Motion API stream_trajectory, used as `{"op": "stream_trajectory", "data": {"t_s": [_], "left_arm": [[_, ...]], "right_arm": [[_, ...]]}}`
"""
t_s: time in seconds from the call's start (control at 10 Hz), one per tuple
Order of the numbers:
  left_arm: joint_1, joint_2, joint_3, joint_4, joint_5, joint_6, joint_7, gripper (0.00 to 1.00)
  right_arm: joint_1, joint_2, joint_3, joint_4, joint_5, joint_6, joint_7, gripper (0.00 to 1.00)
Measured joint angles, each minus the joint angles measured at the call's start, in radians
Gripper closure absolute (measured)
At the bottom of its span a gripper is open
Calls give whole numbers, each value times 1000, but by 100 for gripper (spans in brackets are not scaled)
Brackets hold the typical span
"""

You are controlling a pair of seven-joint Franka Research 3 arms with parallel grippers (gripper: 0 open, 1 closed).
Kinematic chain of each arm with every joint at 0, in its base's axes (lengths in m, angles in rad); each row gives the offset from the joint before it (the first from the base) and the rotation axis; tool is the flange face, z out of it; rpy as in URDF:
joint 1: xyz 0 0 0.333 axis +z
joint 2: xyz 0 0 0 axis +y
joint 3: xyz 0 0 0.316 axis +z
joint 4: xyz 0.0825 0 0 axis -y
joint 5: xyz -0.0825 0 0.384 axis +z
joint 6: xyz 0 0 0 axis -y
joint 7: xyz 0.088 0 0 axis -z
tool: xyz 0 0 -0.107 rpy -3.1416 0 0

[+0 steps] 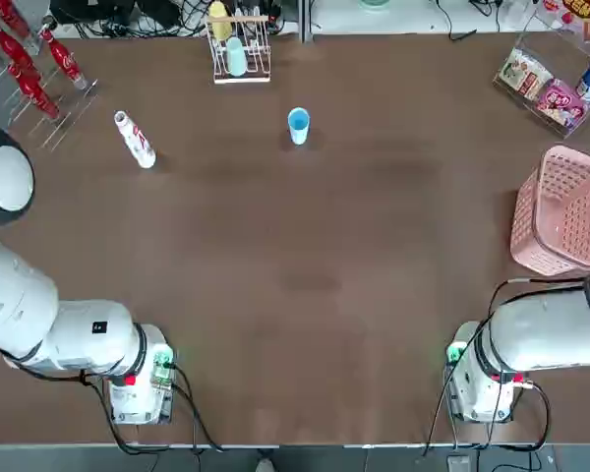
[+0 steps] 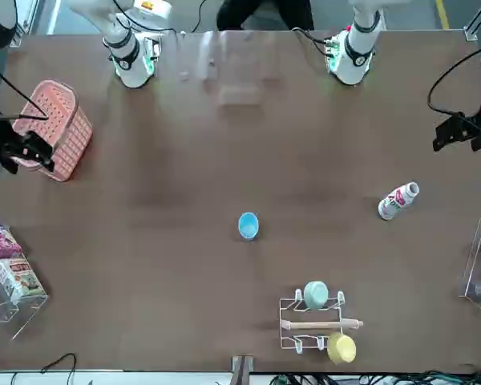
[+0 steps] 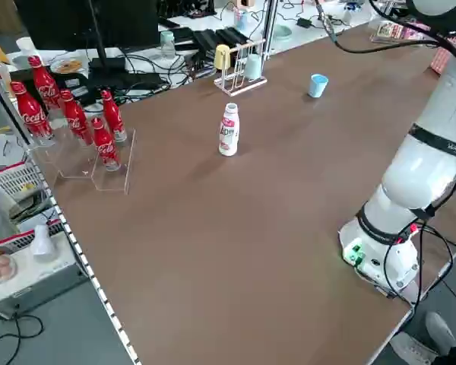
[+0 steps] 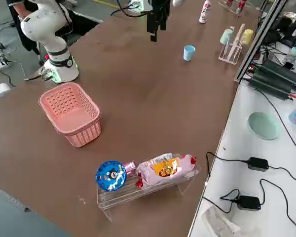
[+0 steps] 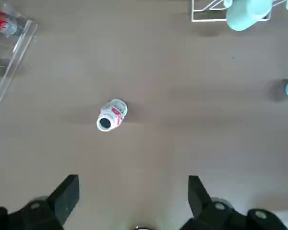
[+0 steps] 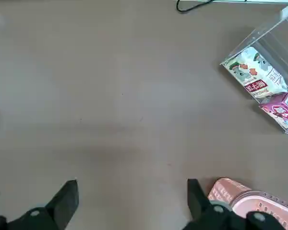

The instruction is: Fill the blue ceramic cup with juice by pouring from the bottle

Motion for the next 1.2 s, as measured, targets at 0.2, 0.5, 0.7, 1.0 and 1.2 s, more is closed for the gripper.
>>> {"op": "stream_trajectory", "data": {"t_s": [0.2, 0.5, 0.7, 1.0, 1.2], "left_arm": [[4, 0, 5, 0, -17, 0, 0, 0], [27, 11, 18, -1, -19, 2, 106, 0], [126, 45, 26, -4, -117, 51, 433, 0], [279, 142, 32, -15, -253, 70, 737, 0], [328, 214, 32, -16, -341, 78, 936, 0]], "right_arm": [[0, 0, -2, -1, 0, 0, 0, 0], [-1, 0, -3, -3, 0, -3, 0, 0], [1, 0, 2, -12, 9, 13, -15, 0], [10, 6, 11, -154, 212, 212, -345, 0], [24, 28, 13, -283, 417, 374, -722, 0]]}}
